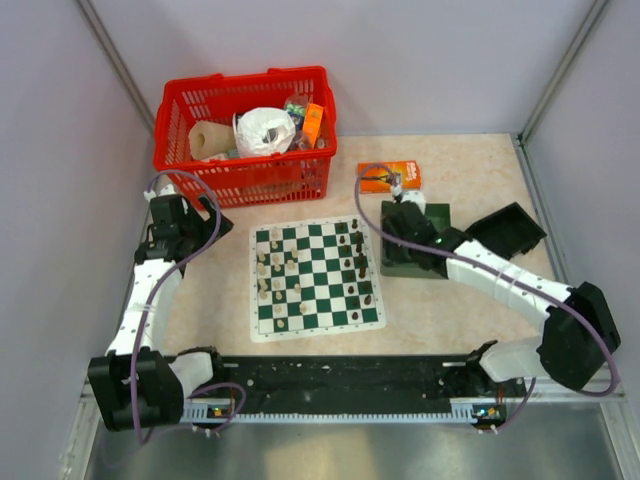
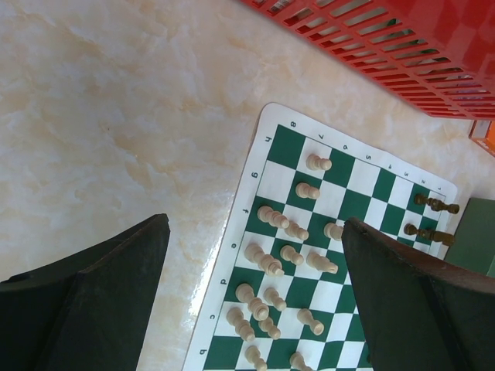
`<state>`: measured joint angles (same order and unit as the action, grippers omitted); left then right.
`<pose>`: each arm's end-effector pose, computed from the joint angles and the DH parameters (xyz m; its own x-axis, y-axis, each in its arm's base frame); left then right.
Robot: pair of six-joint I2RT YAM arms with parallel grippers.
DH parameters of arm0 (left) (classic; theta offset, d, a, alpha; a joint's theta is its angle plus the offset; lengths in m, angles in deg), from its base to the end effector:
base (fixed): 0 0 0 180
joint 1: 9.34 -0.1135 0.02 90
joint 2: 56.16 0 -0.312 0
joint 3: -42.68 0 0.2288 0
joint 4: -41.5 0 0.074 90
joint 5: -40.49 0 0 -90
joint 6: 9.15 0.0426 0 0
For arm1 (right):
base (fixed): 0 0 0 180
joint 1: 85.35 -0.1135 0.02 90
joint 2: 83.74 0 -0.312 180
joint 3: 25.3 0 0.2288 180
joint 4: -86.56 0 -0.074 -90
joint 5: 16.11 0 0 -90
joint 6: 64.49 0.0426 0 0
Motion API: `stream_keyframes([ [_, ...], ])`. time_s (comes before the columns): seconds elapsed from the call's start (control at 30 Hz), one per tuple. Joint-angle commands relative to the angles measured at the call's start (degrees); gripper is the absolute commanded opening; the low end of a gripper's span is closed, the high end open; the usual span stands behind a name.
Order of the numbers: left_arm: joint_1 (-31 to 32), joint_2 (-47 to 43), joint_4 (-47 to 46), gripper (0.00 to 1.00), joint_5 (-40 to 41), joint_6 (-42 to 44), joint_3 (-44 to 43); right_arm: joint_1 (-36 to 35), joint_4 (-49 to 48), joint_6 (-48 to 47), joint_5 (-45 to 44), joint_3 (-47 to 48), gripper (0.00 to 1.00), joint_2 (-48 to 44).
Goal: Set up the chess pieces on the board
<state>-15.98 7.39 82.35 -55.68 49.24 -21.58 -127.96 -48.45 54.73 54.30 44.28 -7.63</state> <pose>0.1980 0.0184 0.3207 -0.5279 -0.5861 -0.6147 -0.3640 0.8100 -0.4597 0.1888 0.1543 0.3010 -0.7392 -0.0551 -0.6712 -0.1414 0.9871 0.0747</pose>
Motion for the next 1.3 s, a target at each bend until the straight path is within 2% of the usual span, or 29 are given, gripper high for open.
stream_keyframes([
  [0.0,-0.05,-0.44,-2.09,0.99,-0.06,-0.02,-0.16,10.51,-3.23,-3.19,2.54,3.72,0.54,2.0],
  [0.2,-0.05,0.0,-1.83,0.99,-0.15,0.06,-0.86,19.48,-6.39,-7.85,5.35,9.43,0.52,11.85],
  [0.5,-0.05,-0.44,-1.13,0.99,0.81,0.06,-1.22,23.36,-7.54,-11.37,6.94,18.05,0.49,24.77],
  [0.8,-0.05,0.43,-1.21,0.98,0.99,0.41,-1.65,24.68,-8.16,-11.81,7.91,19.28,0.41,28.38],
  [1.27,-0.05,0.88,-1.3,0.98,1.25,0.5,-1.74,25.12,-10.18,-12.78,7.29,19.37,0.36,30.14],
])
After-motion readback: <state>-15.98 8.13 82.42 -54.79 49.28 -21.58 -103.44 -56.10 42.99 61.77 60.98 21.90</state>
